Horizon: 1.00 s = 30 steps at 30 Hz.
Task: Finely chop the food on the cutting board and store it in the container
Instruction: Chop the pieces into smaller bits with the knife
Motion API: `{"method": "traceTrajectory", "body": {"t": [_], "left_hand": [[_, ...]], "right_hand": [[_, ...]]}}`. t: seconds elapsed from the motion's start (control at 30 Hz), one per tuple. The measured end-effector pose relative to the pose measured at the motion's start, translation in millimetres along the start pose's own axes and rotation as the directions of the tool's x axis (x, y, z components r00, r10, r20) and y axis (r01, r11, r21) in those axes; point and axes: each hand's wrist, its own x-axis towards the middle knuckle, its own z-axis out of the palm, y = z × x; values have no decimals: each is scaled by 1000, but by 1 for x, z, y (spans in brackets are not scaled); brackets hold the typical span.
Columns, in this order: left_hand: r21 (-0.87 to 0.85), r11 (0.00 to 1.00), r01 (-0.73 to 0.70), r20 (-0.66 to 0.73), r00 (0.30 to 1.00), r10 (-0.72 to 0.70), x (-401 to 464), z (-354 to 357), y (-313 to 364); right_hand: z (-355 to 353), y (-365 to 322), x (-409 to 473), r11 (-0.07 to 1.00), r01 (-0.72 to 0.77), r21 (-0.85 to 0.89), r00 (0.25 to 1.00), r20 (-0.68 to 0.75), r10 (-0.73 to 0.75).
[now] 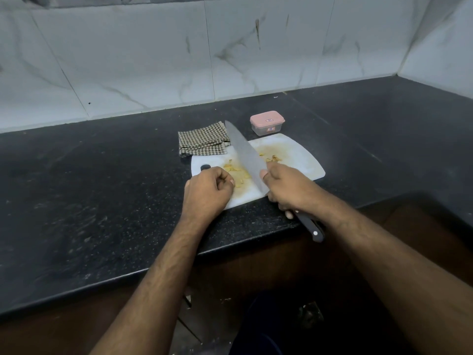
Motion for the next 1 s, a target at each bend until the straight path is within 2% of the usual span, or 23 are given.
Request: {"method": "traceTrajectory", "body": {"t": [0.07, 0.17, 0.3, 1.0], "left_hand": [[3, 1000, 6, 2, 1000, -6, 0, 0, -1], [13, 1000, 11, 7, 1000, -11, 0, 1, -1], [42, 999, 10, -2, 1000, -10, 0, 1, 1], [139, 987, -86, 47, 996, 80, -1, 4, 1]], "right_hand": [[-2, 5, 8, 977, -3, 212, 999, 39, -6], [1, 15, 15, 950, 2, 314, 997, 74, -27], [3, 23, 17, 902, 19, 430, 998, 43, -42], [3, 30, 16, 880, 39, 473, 998, 17, -54]]}}
